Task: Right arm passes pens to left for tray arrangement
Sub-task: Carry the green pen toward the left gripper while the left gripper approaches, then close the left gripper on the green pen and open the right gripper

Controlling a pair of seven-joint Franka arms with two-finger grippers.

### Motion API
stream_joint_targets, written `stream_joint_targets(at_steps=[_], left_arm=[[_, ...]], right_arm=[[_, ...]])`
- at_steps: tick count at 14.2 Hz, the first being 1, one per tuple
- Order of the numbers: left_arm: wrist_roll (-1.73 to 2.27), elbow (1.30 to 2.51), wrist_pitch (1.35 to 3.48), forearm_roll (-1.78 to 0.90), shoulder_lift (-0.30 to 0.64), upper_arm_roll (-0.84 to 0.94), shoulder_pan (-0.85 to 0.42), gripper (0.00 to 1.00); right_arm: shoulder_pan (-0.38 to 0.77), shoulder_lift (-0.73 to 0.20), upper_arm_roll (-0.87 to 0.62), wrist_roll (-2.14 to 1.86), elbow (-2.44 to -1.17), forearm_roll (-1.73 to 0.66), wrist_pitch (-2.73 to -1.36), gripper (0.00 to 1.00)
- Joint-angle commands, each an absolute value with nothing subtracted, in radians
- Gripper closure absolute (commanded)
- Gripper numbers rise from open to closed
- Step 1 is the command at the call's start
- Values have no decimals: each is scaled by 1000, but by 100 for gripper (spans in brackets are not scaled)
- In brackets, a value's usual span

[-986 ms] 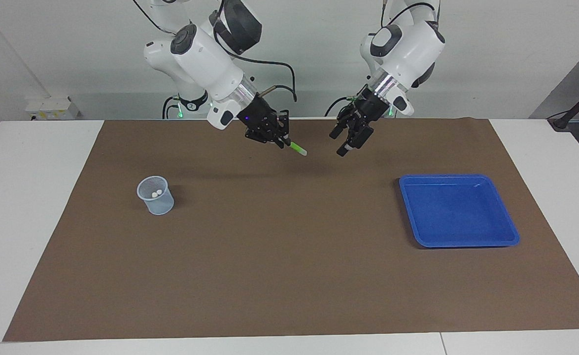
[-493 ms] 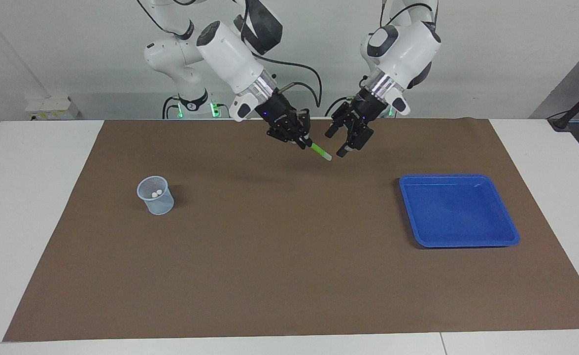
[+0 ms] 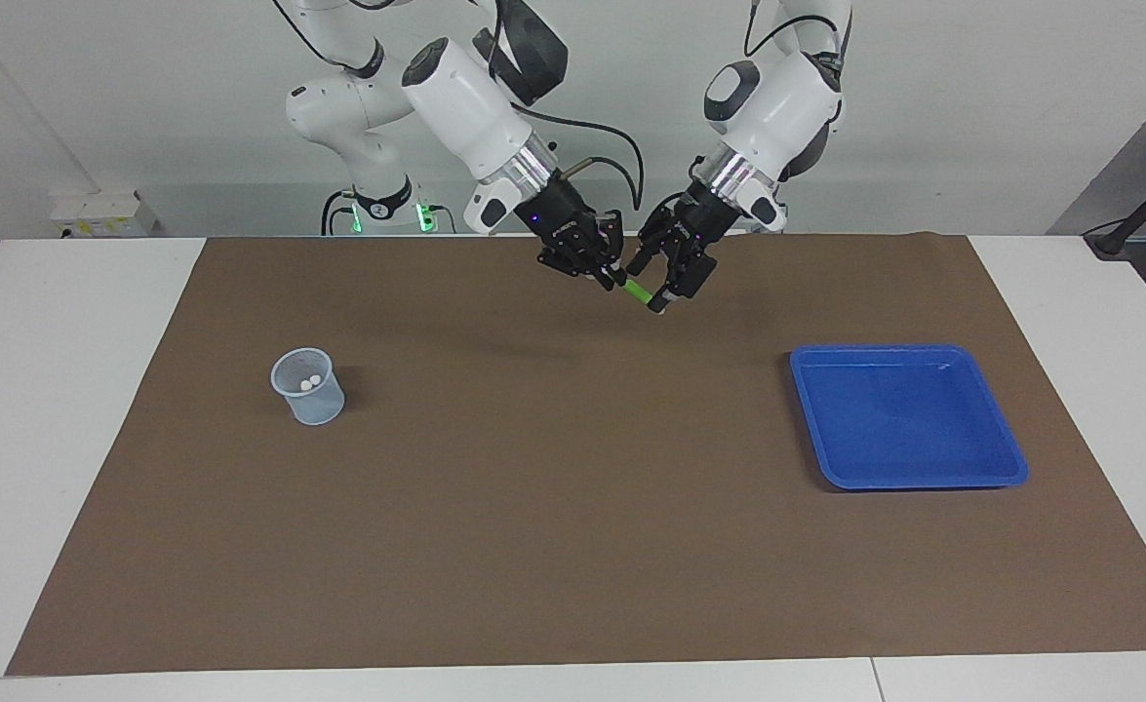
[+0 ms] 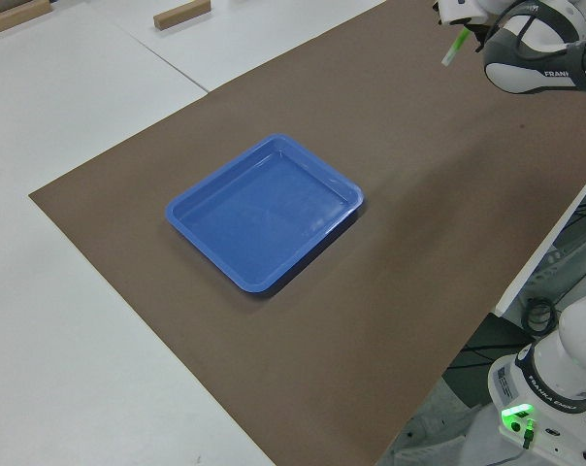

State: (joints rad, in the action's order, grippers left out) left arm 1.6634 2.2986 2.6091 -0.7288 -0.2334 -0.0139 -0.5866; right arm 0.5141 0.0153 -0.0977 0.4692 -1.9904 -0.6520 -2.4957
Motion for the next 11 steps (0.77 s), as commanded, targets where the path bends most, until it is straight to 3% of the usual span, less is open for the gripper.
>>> stream_joint_targets(at_steps=[1, 8, 11], left_arm=[[1671, 2326, 2646, -746, -245, -23, -606, 7], [1684, 2326, 2698, -761, -221, -23, -634, 10], [1690, 2326, 2700, -761, -219, -23, -634, 23]], right_arm=[[517, 43, -98, 476, -2022, -678, -2517, 100], [517, 43, -98, 474, -2022, -678, -2517, 100], [515, 43, -98, 474, -2022, -678, -2517, 100]])
